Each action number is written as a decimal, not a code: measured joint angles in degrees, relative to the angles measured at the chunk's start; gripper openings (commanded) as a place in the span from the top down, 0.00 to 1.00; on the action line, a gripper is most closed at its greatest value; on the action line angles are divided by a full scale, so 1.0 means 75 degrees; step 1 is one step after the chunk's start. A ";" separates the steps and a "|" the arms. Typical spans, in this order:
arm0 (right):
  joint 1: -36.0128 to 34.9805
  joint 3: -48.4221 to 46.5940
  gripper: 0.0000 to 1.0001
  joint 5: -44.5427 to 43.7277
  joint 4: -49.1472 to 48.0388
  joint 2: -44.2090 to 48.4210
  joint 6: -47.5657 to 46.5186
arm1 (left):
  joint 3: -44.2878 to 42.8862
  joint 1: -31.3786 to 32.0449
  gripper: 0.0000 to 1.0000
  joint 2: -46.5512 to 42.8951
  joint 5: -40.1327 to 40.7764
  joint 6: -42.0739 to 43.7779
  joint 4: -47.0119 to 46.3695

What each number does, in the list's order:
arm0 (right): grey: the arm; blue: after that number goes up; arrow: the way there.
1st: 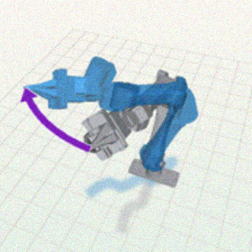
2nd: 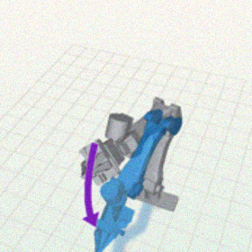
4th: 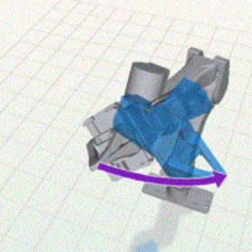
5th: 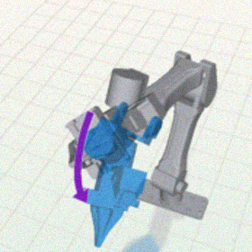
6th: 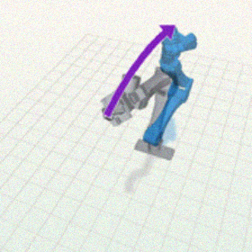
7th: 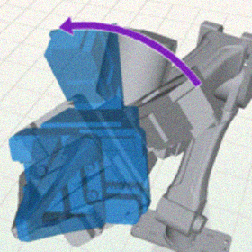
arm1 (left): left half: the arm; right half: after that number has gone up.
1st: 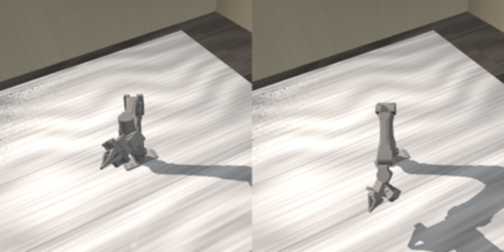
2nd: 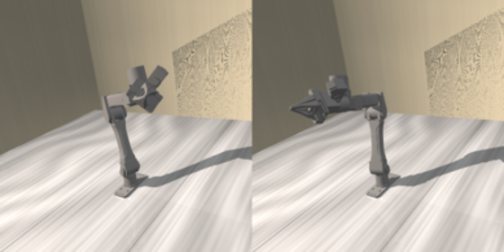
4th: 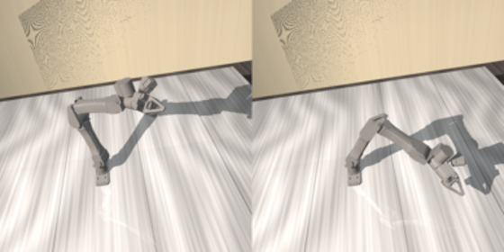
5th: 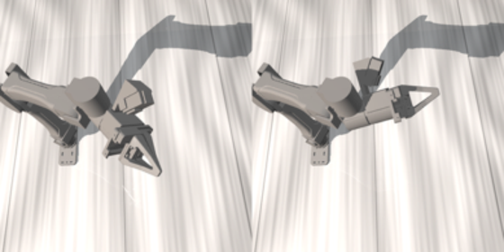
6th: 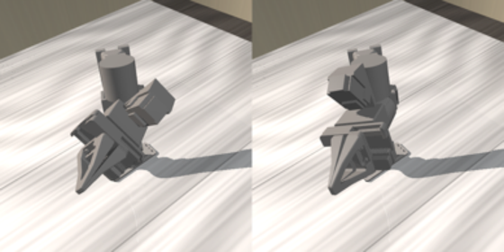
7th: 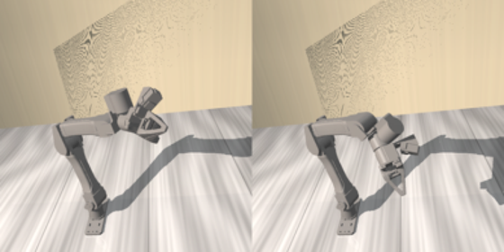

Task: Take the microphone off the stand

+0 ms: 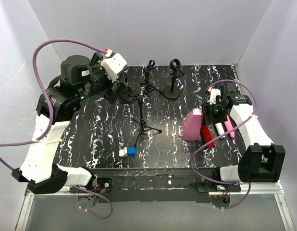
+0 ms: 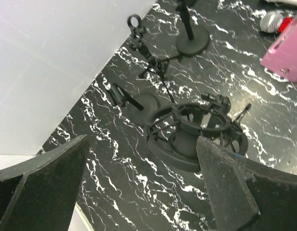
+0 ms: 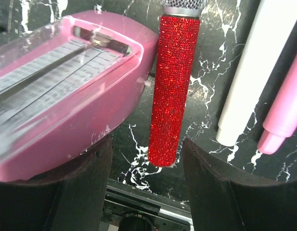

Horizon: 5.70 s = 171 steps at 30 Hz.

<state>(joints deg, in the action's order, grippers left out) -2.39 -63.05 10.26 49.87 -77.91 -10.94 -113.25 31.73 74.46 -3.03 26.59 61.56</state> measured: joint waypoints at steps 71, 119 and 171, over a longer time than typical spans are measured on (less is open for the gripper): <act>-0.3206 -0.2923 0.40 0.3768 -0.0804 -0.0883 0.0361 | 0.0475 0.0017 0.64 0.0160 -0.2468 0.7379 0.1988; -0.3497 -0.3876 0.61 0.6359 -0.4546 -0.5065 0.5974 | -0.0507 0.0393 1.00 0.0883 -0.2247 0.1113 0.1445; -0.4584 0.3040 0.16 0.3118 -1.1695 -0.0405 -0.5887 | 0.0207 0.0434 1.00 0.0641 -0.2489 0.0656 0.0198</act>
<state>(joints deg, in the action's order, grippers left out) -36.77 -40.25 33.65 -37.85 -80.95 -55.09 -111.70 34.98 79.26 -21.69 31.51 63.05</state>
